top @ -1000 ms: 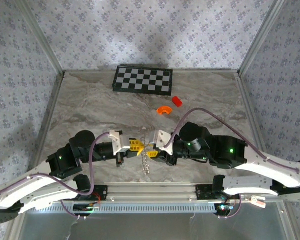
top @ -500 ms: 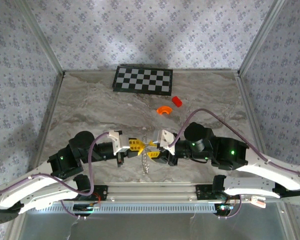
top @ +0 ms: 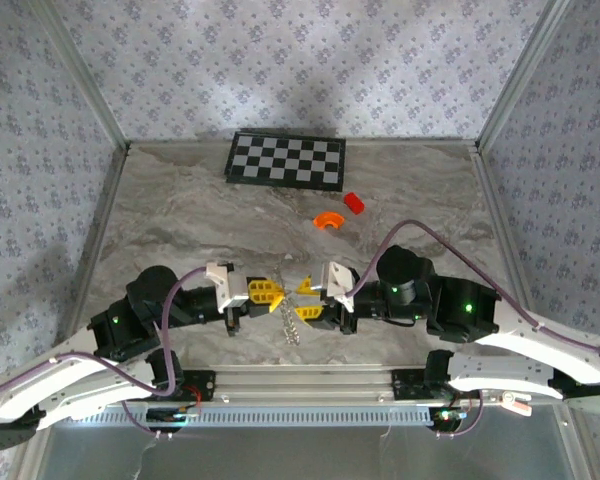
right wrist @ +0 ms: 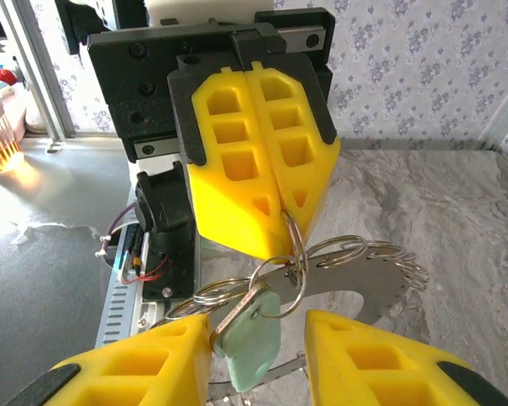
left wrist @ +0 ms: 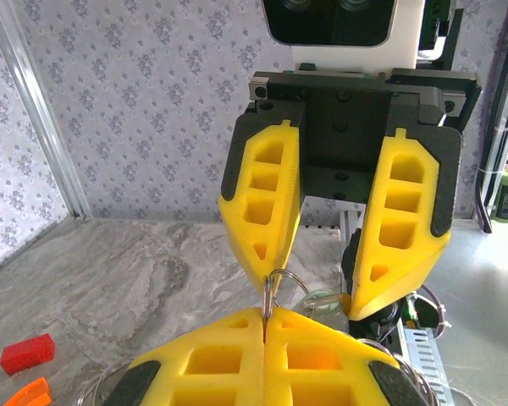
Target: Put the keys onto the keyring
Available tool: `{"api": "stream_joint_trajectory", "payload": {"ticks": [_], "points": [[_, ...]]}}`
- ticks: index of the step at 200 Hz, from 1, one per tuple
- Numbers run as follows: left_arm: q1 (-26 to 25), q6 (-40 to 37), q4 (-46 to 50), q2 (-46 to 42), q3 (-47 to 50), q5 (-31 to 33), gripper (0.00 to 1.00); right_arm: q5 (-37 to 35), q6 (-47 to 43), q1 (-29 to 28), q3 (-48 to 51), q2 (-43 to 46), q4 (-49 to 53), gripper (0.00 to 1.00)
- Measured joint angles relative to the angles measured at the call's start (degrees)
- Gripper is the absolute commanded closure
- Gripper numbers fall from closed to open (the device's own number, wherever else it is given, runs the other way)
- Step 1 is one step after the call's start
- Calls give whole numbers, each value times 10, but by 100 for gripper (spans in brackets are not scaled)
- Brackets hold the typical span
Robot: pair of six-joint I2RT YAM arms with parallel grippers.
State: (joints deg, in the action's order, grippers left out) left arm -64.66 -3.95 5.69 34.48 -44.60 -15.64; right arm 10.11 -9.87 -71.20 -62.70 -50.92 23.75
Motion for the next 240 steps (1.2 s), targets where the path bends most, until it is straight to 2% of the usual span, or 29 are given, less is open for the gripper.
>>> {"api": "stream_joint_trajectory", "payload": {"ticks": [23, 117, 173, 240], "points": [[0, 0, -2, -5, 2, -3, 100, 4, 0, 3, 2, 0, -7, 65], [0, 4, -16, -14, 2, -13, 100, 2, 0, 10, 11, 0, -19, 84], [0, 5, -17, -15, 2, -13, 100, 2, 0, 11, 15, 0, -20, 100], [0, 6, -16, -18, 2, -13, 100, 2, 0, 19, 17, -10, -17, 100]]}}
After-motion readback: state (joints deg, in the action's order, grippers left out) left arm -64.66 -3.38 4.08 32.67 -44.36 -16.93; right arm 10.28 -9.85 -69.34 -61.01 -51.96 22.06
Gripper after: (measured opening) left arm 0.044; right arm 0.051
